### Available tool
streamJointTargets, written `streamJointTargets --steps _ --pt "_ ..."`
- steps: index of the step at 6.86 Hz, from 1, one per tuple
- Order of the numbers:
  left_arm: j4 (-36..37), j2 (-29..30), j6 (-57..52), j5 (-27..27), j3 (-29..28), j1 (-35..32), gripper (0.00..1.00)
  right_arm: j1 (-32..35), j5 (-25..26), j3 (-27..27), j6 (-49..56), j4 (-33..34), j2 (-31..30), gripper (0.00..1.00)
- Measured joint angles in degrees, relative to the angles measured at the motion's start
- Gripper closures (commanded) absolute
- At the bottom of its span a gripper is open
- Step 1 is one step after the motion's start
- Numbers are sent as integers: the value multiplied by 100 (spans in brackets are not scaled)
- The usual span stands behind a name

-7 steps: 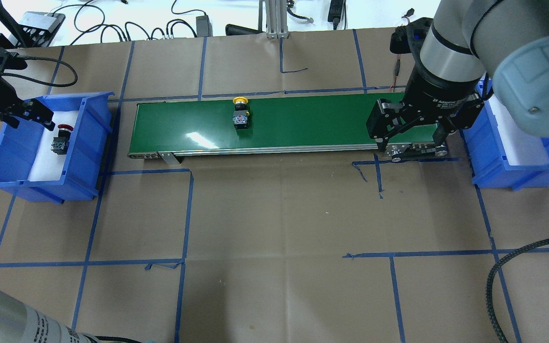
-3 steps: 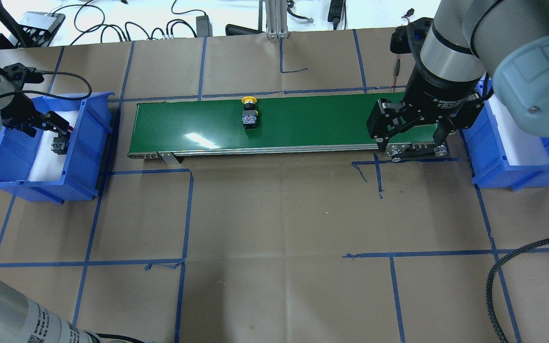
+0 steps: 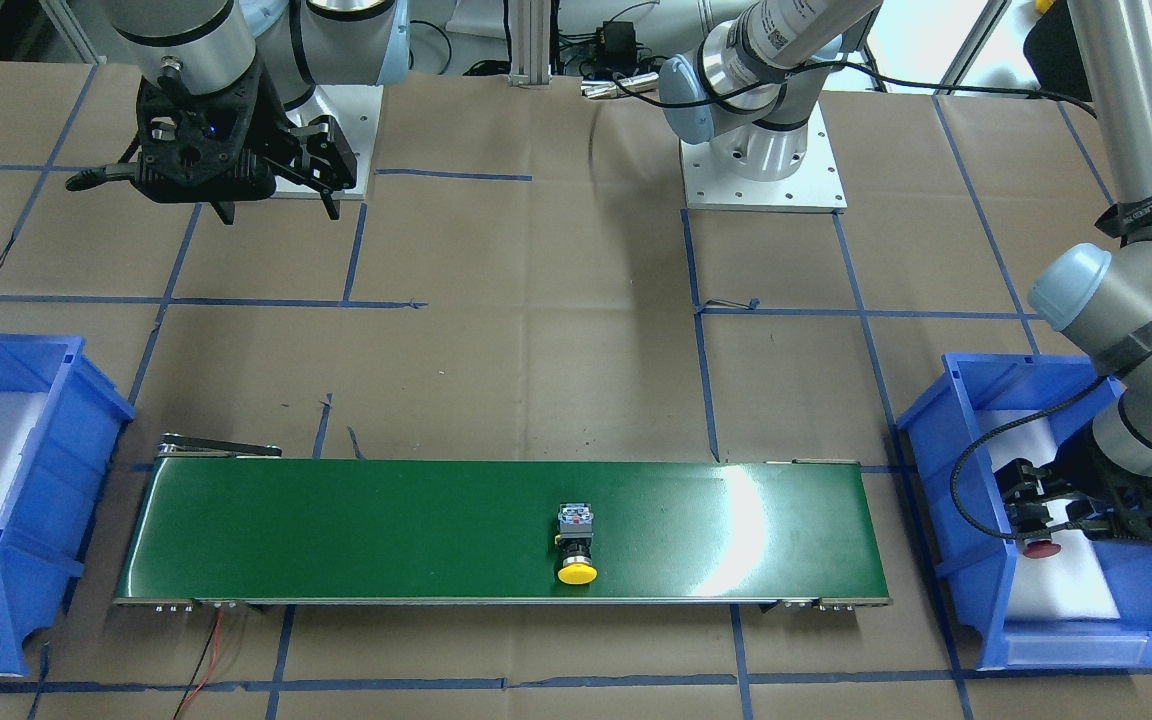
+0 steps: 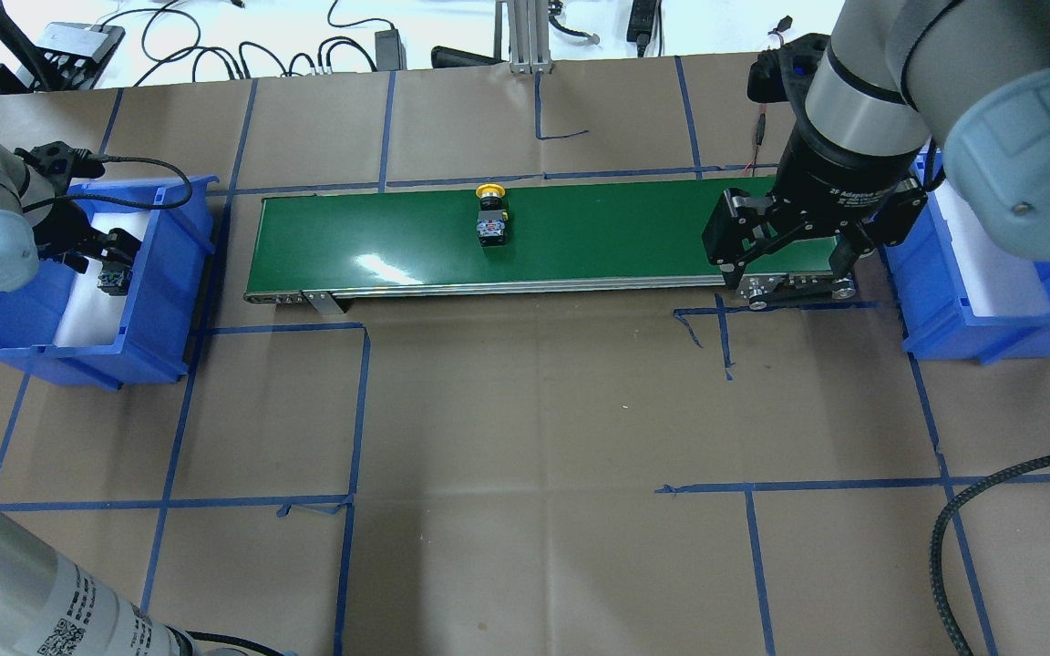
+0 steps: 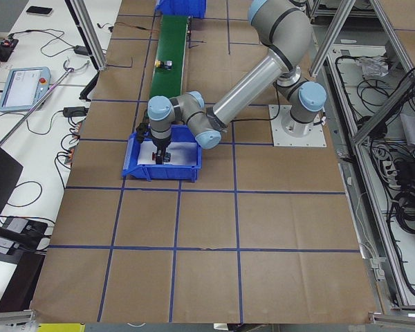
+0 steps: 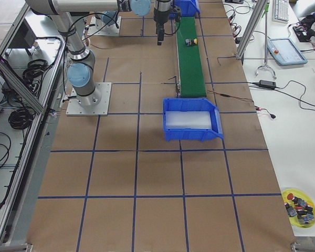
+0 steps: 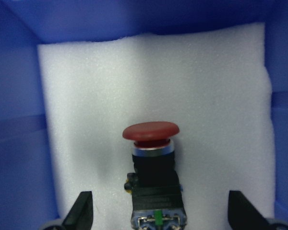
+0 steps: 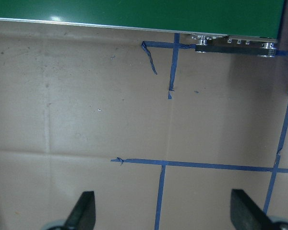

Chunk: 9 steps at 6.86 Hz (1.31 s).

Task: Transport two buttons from left to right
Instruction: 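Grasp the red-capped button with the left gripper and lift it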

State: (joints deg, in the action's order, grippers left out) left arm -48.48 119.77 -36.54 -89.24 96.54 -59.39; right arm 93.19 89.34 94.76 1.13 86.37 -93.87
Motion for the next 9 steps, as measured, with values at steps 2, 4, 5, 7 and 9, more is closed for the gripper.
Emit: streamJointTargets --steps 2,4,5,7,9 --pt "67 64 5 141 -17 4 68 -3 4 1 2 2 0 0" --pt "69 66 5 210 -115 6 95 -3 4 6 2 3 0 0" --pt "67 56 1 218 -141 6 98 -3 4 13 1 3 0 0" --pt "3 -31 -5 208 -215 5 98 -3 4 20 1 3 0 0" --pt "-484 -287 -16 190 -437 0 98 -3 4 12 2 3 0 0"
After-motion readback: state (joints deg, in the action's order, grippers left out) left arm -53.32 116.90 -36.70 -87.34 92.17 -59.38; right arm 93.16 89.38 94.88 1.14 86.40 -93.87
